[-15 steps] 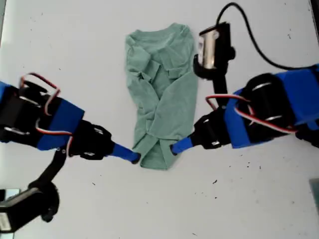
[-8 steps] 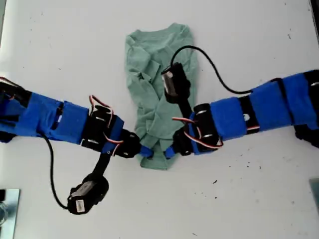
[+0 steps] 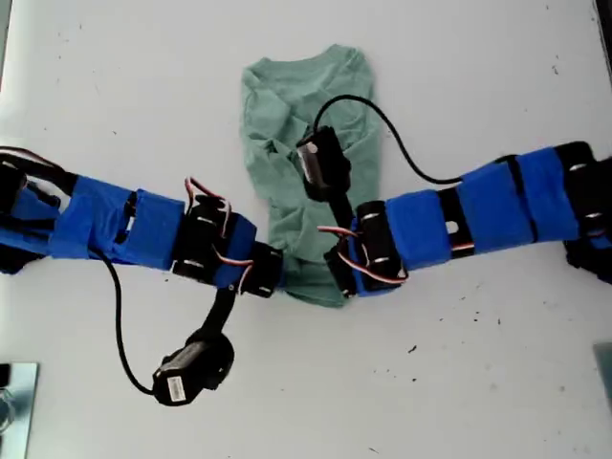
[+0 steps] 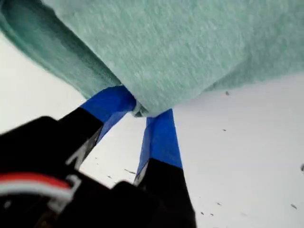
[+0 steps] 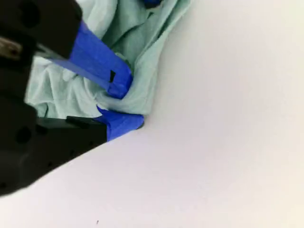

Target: Fold t shirt

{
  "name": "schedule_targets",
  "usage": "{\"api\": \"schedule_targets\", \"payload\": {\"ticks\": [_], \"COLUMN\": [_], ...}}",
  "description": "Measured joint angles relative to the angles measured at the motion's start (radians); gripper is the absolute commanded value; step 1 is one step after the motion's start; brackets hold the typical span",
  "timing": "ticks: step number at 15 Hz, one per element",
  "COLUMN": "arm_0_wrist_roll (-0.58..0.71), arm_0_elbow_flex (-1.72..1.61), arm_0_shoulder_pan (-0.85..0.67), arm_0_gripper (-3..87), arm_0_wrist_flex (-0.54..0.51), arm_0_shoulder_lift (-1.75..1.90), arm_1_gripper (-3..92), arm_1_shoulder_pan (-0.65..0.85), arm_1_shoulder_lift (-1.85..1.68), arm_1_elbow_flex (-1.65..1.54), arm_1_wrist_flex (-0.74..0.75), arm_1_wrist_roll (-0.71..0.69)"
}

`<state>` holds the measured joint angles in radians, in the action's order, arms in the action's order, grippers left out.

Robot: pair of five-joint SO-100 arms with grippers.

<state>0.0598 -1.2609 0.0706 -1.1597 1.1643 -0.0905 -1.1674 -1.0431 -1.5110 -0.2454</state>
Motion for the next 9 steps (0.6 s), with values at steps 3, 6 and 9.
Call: {"api": "schedule_targets", "payload": {"ticks": [3,6,9], "arm_0_wrist_roll": [0.026,0.029,0.008], "arm_0_elbow_flex": [0.077,0.109,0.109], "arm_0_shoulder_pan": [0.06,0.156,0.213], "arm_0_gripper": [-0.2,-0.2,-0.2], "arm_0_wrist_flex": [-0.011,0.021,0.086], "arm_0_shoulder_lift": [0.078,0.167,0.173], "arm_1_gripper": [2.4,2.4,2.4], "arm_1_shoulder_pan": [-0.043,-0.138,-0.186], "arm_1_shoulder_lift": [-0.138,-0.29,-0.304], "arm_1_elbow_flex": [0.0,0.006,0.006], "arm_1_wrist_flex": [-0.041,-0.054,-0.005], "arm_1_wrist_roll": [-0.014,0.009,0.018]}}
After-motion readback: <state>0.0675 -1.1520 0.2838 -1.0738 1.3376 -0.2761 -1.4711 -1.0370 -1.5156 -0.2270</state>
